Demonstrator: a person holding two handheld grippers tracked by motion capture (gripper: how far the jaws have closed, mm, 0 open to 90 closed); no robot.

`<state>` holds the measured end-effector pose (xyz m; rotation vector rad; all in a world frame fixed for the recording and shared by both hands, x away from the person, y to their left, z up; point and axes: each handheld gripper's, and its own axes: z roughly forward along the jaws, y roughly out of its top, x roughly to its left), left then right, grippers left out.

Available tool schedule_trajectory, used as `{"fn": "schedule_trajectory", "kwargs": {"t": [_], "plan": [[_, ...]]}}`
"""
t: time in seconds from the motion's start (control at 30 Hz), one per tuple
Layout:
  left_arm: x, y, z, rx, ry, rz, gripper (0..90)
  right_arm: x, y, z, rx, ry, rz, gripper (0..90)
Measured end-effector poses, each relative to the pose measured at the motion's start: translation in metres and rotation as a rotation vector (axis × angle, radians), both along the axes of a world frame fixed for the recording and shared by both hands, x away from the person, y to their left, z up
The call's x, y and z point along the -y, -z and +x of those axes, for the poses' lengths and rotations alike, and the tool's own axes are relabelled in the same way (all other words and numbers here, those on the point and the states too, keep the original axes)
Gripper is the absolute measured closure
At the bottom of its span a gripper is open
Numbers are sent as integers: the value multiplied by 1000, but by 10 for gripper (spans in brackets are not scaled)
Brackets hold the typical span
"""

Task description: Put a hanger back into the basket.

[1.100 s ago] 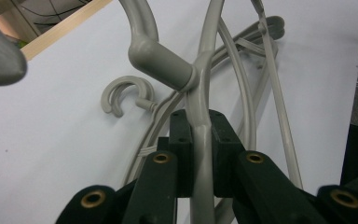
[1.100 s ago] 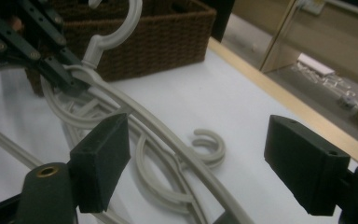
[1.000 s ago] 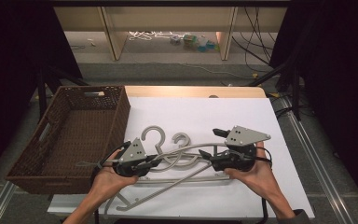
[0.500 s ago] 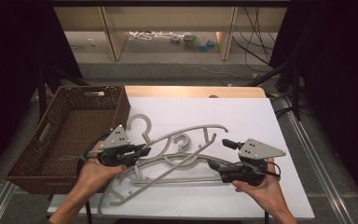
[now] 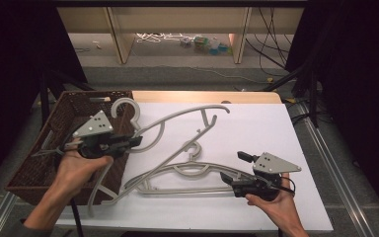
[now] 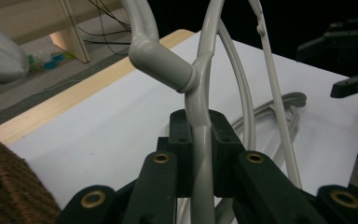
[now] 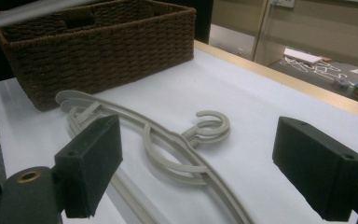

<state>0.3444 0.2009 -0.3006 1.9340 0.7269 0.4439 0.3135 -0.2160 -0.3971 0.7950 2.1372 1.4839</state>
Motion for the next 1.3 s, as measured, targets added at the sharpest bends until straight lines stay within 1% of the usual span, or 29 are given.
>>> {"fn": "schedule_trajectory", "kwargs": {"t": [0.03,0.07,0.1,0.13,0.23,0.27,0.3,0.33,0.4,0.43,0.47,0.5,0.53,0.57,0.6,0.63,0.73,0.77,0.8,0.83,0.87,0.9,0.93,0.97,1.03,1.13,1.17,1.2,1.3], "plan": [[0,0,0,0,0,0,819,1,0,0,-7,3,-8,167],[-6,-6,2,8,-19,9,819,1,0,-1,-8,7,-11,166],[-11,-10,4,25,-28,16,819,1,0,-1,-9,6,-12,166],[-14,-12,6,29,-32,20,819,2,0,-1,-10,4,-13,166],[-26,-20,10,43,-71,35,819,2,0,-1,-13,2,-18,167],[-29,-21,11,47,-80,35,819,2,1,-1,-12,1,-21,167],[-34,-22,13,40,-92,32,819,2,1,-1,-13,1,-21,167],[-38,-24,16,46,-102,28,819,2,1,-1,-14,0,-21,168],[-46,-25,20,43,-123,20,820,2,1,-1,-13,-1,-19,168],[-50,-25,23,50,-131,20,820,2,1,-1,-14,0,-15,168],[-55,-27,25,54,-148,27,820,2,2,-1,-7,2,-5,168],[-55,-27,25,54,-148,27,819,2,2,-1,-7,2,-5,168],[-62,-27,26,39,-182,27,820,4,1,-2,-16,8,-13,168],[-66,-28,28,38,-191,27,820,5,1,-2,-16,8,-14,168],[-71,-28,30,44,-209,36,820,5,1,-1,-14,12,-17,168],[-74,-28,32,58,-205,40,819,6,2,-1,-19,13,-15,168],[-85,-28,38,80,-230,58,819,6,4,0,-20,12,-12,168],[-90,-28,40,83,-246,68,819,6,4,0,-23,14,-15,168],[-94,-28,40,84,-266,90,820,5,5,0,-19,8,-4,168],[-97,-28,42,103,-274,121,820,5,4,-1,-21,16,-13,168],[-100,-28,43,103,-280,134,819,6,3,-1,-24,7,-20,168],[-104,-27,44,95,-292,127,819,6,3,-1,-22,7,-22,169],[-107,-26,46,98,-292,131,820,6,3,-1,-23,7,-23,169],[-112,-25,47,99,-295,125,820,6,3,-1,-27,6,-23,169],[-118,-23,49,97,-319,134,819,5,4,1,-19,8,-7,168],[-128,-20,51,95,-341,139,819,6,4,0,-27,14,-19,168],[-128,-20,51,95,-341,139,819,6,4,0,-27,14,-19,168],[-136,-18,53,96,-355,140,820,5,5,0,-22,6,-6,168],[-145,-15,55,109,-377,162,820,5,5,0,-23,7,-7,168]]}}
